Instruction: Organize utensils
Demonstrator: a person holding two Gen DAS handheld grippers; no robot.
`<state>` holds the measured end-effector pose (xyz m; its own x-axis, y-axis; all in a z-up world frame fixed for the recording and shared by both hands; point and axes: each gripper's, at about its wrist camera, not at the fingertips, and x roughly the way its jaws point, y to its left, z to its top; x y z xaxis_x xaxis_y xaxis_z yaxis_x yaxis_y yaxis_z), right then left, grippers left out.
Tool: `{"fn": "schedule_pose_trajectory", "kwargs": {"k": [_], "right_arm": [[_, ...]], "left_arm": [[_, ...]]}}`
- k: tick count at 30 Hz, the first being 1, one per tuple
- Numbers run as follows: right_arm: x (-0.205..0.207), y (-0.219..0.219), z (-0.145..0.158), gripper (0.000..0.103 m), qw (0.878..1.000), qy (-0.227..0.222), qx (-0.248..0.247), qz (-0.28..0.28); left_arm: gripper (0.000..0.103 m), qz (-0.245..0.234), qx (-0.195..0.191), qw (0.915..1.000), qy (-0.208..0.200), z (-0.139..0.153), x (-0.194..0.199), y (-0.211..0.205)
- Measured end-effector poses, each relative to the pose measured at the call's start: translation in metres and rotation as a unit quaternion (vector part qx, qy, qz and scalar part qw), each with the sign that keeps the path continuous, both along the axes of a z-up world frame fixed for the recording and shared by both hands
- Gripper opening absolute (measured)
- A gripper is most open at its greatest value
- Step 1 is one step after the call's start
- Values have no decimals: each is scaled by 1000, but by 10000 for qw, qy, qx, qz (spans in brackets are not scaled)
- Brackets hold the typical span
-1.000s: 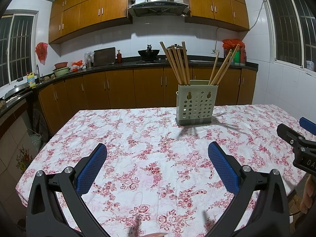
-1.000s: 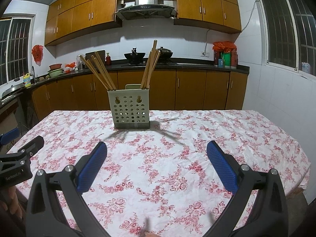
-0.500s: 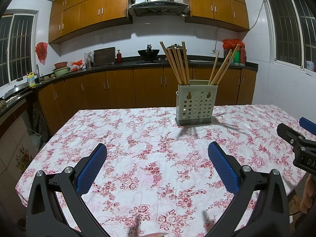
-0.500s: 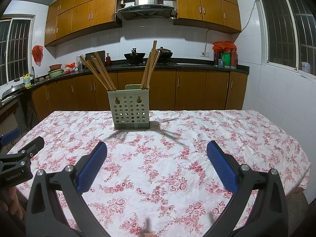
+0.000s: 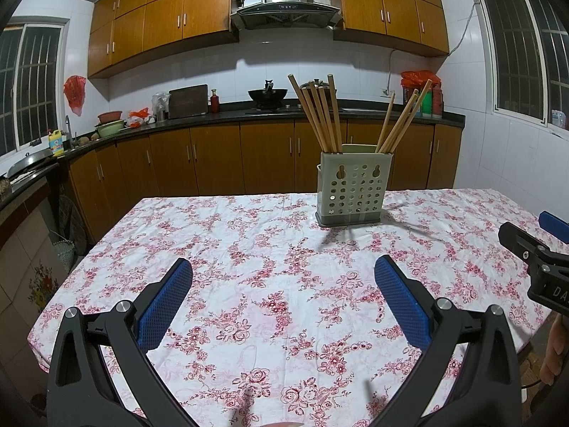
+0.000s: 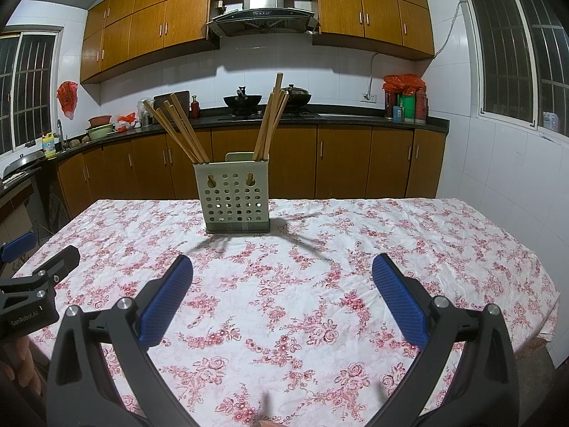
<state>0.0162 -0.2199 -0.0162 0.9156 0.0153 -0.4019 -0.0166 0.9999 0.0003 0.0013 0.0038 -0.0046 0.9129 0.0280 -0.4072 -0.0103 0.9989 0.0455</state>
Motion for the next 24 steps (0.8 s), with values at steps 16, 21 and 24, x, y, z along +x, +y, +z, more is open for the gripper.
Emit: {"fn": "schedule_pose_trajectory", "kwargs": {"k": [16,21,24], "right_arm": [[0,0,0,99,10000,-6,5,-7],[0,0,0,99,10000,-1,4,-9],[0,0,0,99,10000,-2,5,-8]], "left_arm": [[101,11,-3,10000,8,-2,0,-1],[101,16,-29,10000,19,-2,-1,-2],[101,20,-25,10000,26,-2,0,-2]]}}
